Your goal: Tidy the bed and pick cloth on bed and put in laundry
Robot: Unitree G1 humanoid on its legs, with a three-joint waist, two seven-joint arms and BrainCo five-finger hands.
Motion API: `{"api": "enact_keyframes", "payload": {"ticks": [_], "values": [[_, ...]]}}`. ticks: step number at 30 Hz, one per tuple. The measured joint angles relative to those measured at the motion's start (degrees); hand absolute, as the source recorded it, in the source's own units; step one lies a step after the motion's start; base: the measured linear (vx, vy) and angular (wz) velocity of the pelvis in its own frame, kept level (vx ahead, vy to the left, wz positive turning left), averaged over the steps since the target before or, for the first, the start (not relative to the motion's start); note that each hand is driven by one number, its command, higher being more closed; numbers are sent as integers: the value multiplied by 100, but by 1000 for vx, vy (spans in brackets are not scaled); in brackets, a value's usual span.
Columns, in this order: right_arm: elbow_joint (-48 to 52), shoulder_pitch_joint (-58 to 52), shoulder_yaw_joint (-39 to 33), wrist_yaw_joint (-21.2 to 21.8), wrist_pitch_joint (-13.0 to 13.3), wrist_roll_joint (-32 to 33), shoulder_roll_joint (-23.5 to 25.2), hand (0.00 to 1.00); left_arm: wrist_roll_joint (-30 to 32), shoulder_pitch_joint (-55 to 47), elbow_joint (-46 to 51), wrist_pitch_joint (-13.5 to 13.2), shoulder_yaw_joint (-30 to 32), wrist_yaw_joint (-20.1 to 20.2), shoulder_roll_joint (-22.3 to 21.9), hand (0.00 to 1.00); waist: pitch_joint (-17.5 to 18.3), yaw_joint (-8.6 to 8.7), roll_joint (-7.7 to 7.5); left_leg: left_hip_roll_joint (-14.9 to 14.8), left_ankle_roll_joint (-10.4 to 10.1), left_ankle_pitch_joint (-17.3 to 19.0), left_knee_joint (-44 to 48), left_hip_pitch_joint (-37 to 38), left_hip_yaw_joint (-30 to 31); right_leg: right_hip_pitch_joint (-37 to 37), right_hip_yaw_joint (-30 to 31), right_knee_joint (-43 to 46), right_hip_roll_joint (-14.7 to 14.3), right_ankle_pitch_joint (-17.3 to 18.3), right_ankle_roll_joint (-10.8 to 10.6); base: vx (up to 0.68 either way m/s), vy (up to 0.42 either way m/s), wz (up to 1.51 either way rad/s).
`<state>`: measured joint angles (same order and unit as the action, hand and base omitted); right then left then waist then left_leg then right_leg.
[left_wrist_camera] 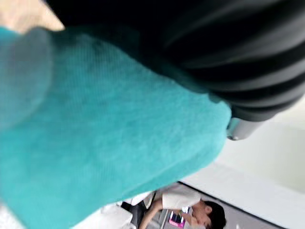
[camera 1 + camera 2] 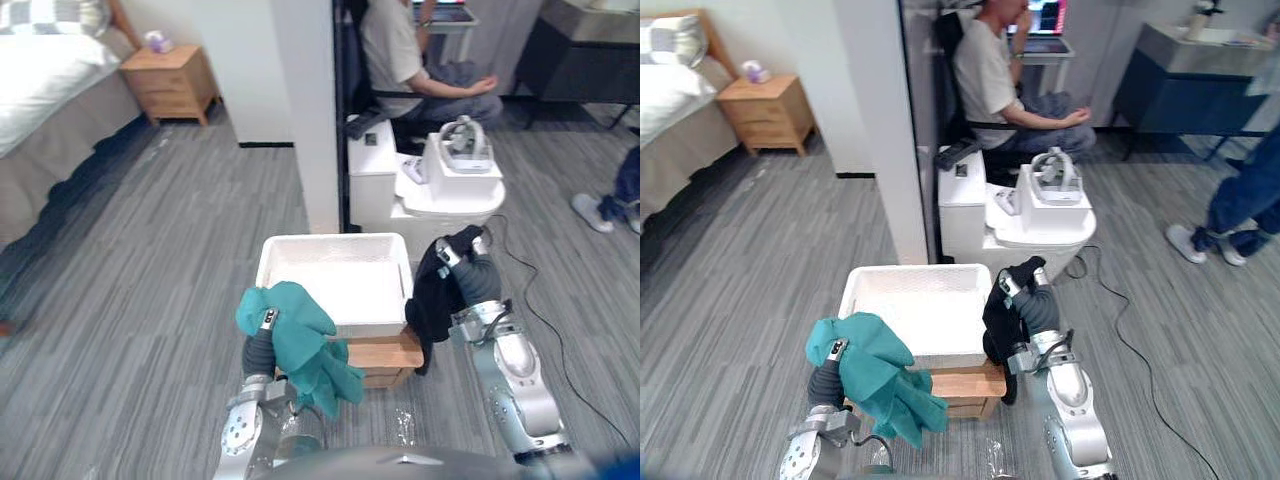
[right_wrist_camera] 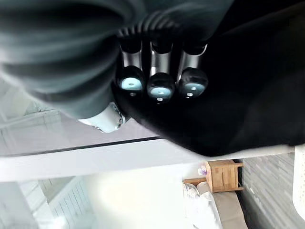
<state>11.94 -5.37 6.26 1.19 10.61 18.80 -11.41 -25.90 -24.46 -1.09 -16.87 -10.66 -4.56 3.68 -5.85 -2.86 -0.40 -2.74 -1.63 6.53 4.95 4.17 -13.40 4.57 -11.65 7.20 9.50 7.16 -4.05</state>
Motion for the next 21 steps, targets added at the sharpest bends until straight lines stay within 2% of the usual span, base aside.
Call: {"api": "enact_keyframes", "payload": {"ticks": [2,6,8,10,13,15,17,19,21], "values": [[0,192,-105,-68,-47,1,1,100,0,-54,13,1,-17,56,0,100,15,-19,-24,34,-29,-179,-320,123,-35,0,35,-64,-5,-8,-12,-82,-6,3],[1,390,-145,-134,-59,9,-41,100,12,-35,13,4,-83,121,-29,100,120,33,-72,-98,-115,-151,-391,136,-238,-22,152,-219,-123,-122,-13,-73,-45,-22],[13,390,-289,-135,-74,1,-87,100,23,54,13,13,-277,220,-18,100,240,119,-104,-164,-90,-131,-391,101,-495,-17,107,-316,-114,-189,-41,1,-6,4],[18,394,-525,-155,-123,-6,-110,100,25,166,13,43,-397,330,-33,100,291,214,-110,-121,-131,-183,-410,90,-504,-10,50,-316,-54,-237,-119,11,52,17],[5,442,-872,-309,-160,-234,-251,100,3,378,-44,156,-419,539,-19,100,323,246,-123,25,-13,-264,-504,112,-465,-95,-14,-108,107,-280,-193,5,130,12],[-65,804,-972,-367,-219,-291,-507,100,5,446,-190,164,-357,668,83,100,329,236,-84,83,78,-328,-597,204,-522,-483,-25,652,228,-281,-194,-27,187,-7],[-208,1296,-975,-369,-220,-341,-606,100,-15,446,-306,165,-259,676,256,100,292,242,-167,107,91,-329,-604,307,-538,-570,-19,953,241,-326,-200,-35,125,-5],[-224,1718,-996,-417,-245,-356,-810,100,-60,520,-454,165,-194,676,472,100,296,239,-231,98,110,-333,-601,289,-449,-465,75,736,157,-493,-253,-31,79,9],[-205,2204,-1029,-461,-409,-389,-1158,100,-58,576,-515,181,-164,681,507,100,292,236,-269,123,204,-404,-750,315,-293,-170,121,246,101,-699,-260,-17,50,35]]}}
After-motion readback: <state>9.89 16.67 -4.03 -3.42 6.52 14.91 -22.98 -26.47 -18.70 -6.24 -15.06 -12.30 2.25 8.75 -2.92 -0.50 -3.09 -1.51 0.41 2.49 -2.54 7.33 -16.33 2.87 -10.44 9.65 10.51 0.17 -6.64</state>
